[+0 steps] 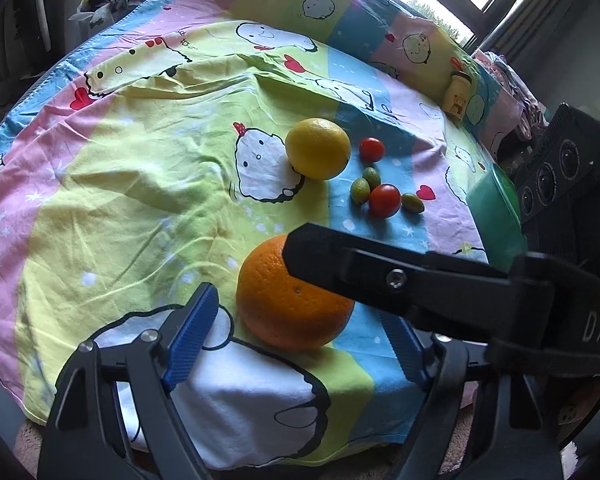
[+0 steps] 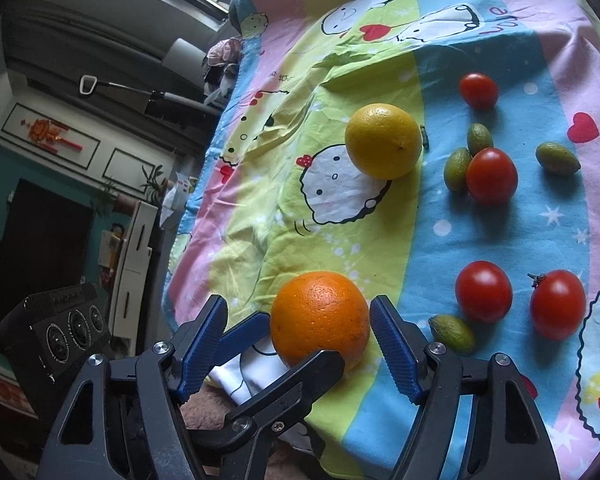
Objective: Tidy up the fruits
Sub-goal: 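Close the right tool's fingers around the orange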
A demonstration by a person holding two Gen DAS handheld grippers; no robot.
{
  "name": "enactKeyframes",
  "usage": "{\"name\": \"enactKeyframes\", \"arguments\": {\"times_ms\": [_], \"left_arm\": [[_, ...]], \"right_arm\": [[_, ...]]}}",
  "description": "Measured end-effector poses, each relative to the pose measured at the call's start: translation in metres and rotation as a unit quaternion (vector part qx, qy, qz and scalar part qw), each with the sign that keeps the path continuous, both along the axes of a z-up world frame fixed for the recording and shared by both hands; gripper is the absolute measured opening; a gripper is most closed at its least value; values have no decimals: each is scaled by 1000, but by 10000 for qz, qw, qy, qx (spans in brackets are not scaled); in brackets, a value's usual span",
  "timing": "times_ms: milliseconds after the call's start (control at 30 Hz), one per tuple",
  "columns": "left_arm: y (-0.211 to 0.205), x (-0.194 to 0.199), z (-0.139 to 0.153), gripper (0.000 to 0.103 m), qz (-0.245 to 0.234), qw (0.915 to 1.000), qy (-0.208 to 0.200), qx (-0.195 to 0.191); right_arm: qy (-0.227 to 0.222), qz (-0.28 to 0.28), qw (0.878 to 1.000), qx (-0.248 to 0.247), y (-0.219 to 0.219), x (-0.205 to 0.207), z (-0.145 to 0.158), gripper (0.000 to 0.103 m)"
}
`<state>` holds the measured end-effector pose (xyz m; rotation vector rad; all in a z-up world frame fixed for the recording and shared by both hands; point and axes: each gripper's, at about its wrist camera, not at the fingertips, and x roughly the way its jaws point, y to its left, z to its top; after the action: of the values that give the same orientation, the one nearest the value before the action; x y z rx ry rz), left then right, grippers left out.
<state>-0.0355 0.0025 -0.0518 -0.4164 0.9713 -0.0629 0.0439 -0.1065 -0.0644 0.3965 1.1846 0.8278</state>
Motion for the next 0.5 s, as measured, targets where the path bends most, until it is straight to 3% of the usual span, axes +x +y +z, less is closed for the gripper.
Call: {"name": "enactKeyframes", "arguments": {"times_ms": [267,367,500], "left_arm": [[-1,2,-2,74,-50,10000,-5,20],[0,7,-12,69,-54,9995,262,-181],[1,8,-11,66,11,9996,249,-151]], "right_arm": [[-29,105,9998,-189,7,-1,-1,76],[-40,121,9997,-225,7,-1,-2,76],[-26,143,9994,-319,9,-1,-4,76]]}}
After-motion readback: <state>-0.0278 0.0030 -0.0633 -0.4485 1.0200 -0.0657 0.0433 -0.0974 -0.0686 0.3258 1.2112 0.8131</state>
